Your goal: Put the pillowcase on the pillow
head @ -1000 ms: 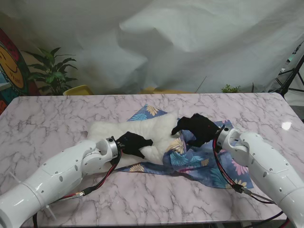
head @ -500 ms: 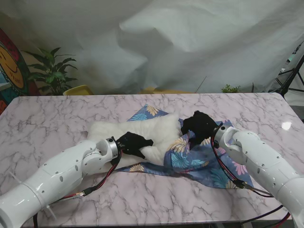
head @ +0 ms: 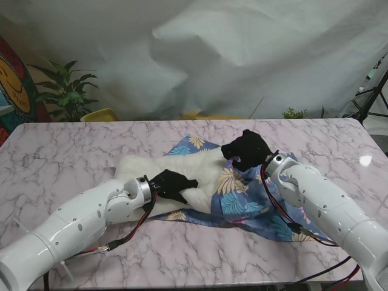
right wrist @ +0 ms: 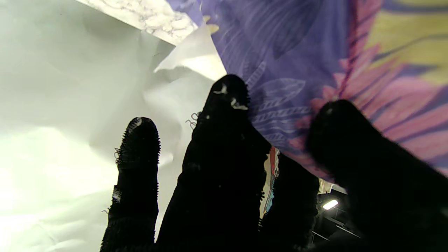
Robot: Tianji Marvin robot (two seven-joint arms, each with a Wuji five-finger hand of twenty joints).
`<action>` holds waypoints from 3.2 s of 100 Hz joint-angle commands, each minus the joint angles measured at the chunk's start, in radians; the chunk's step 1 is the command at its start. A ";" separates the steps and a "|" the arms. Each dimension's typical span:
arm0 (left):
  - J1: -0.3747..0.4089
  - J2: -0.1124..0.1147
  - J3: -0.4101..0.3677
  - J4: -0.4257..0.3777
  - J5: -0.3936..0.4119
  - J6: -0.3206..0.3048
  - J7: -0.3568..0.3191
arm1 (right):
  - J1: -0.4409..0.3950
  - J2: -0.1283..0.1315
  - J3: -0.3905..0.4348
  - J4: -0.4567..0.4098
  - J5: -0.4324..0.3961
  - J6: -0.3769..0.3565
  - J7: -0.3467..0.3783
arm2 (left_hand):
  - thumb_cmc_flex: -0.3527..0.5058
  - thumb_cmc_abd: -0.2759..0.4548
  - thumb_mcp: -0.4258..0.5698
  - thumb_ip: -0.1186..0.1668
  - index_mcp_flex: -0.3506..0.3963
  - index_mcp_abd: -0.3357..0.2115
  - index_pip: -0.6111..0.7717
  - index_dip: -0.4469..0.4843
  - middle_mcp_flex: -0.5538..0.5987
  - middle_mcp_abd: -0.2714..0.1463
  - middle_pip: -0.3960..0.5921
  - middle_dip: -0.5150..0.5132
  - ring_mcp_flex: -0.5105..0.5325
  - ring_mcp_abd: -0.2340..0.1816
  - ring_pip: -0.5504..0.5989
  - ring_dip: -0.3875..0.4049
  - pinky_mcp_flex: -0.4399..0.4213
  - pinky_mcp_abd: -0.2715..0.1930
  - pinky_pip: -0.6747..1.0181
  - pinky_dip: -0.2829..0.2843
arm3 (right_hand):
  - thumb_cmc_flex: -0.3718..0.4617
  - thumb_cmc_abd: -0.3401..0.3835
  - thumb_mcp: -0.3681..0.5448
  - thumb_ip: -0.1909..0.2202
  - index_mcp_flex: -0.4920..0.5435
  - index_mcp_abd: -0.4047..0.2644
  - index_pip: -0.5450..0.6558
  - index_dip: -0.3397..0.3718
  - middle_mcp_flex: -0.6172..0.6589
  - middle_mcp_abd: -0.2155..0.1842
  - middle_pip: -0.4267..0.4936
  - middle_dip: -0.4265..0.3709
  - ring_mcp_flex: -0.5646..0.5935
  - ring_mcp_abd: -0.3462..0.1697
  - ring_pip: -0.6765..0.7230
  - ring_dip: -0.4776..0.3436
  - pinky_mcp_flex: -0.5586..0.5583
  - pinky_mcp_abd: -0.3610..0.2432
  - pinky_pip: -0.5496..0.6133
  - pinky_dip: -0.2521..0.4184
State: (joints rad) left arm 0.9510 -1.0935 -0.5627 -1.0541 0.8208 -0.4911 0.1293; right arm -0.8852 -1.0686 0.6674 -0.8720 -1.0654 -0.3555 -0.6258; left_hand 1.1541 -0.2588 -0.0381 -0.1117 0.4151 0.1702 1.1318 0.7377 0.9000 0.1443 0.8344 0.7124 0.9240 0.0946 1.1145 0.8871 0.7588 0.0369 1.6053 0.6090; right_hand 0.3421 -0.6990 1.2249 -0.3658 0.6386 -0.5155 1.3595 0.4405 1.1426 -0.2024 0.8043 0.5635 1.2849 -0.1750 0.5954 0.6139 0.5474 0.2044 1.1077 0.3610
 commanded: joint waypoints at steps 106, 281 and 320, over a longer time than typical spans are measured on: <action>0.112 0.021 -0.082 -0.083 0.116 -0.101 0.061 | 0.161 -0.126 -0.182 0.351 0.231 0.249 -0.174 | 0.137 0.113 0.071 0.067 0.002 -0.078 0.067 0.000 0.071 -0.021 0.088 0.014 0.015 -0.034 0.034 0.006 -0.024 -0.117 0.059 0.020 | 0.160 -0.061 0.017 0.050 0.026 -0.044 0.098 -0.072 0.026 0.061 0.093 -0.038 0.036 0.031 0.131 0.037 0.041 0.035 0.053 0.038; -0.064 -0.114 0.166 0.128 -0.038 0.059 0.178 | -0.367 0.051 0.351 -0.549 -0.278 0.168 0.266 | 0.130 0.105 0.086 0.064 0.002 -0.100 0.083 -0.026 0.065 -0.029 0.066 0.003 -0.002 -0.030 -0.004 -0.002 -0.044 -0.110 0.013 0.034 | -0.262 0.365 -0.497 0.227 -0.219 0.484 -0.781 -0.205 -0.552 0.261 -0.305 -0.273 -0.574 0.228 -0.391 -0.293 -0.322 0.058 -0.162 -0.007; -0.073 -0.131 0.169 0.154 -0.060 0.095 0.188 | -0.624 0.071 0.574 -0.723 -0.303 0.045 0.566 | 0.134 0.111 0.077 0.067 0.003 -0.091 0.075 -0.024 0.064 -0.026 0.066 0.002 0.001 -0.029 -0.002 -0.003 -0.039 -0.110 0.015 0.030 | -0.327 0.432 -0.673 0.219 -0.198 0.476 -0.828 -0.173 -0.555 0.245 -0.274 -0.213 -0.577 0.193 -0.345 -0.258 -0.336 0.071 -0.179 0.006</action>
State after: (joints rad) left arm 0.8809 -1.2205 -0.4017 -0.9156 0.7612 -0.4050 0.3299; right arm -1.4803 -1.0110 1.2359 -1.6072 -1.3652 -0.3050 -0.0767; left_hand 1.1541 -0.2591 -0.0382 -0.1117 0.4167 0.1432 1.1564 0.7088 0.8985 0.1336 0.8344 0.7120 0.8997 0.0986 1.1125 0.8968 0.7192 0.0397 1.5974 0.6214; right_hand 0.0723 -0.3017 0.5911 -0.1681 0.4550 -0.0626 0.5542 0.2520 0.6077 0.0425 0.5219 0.3401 0.7288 0.0197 0.2502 0.3376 0.2367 0.2345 0.9543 0.3651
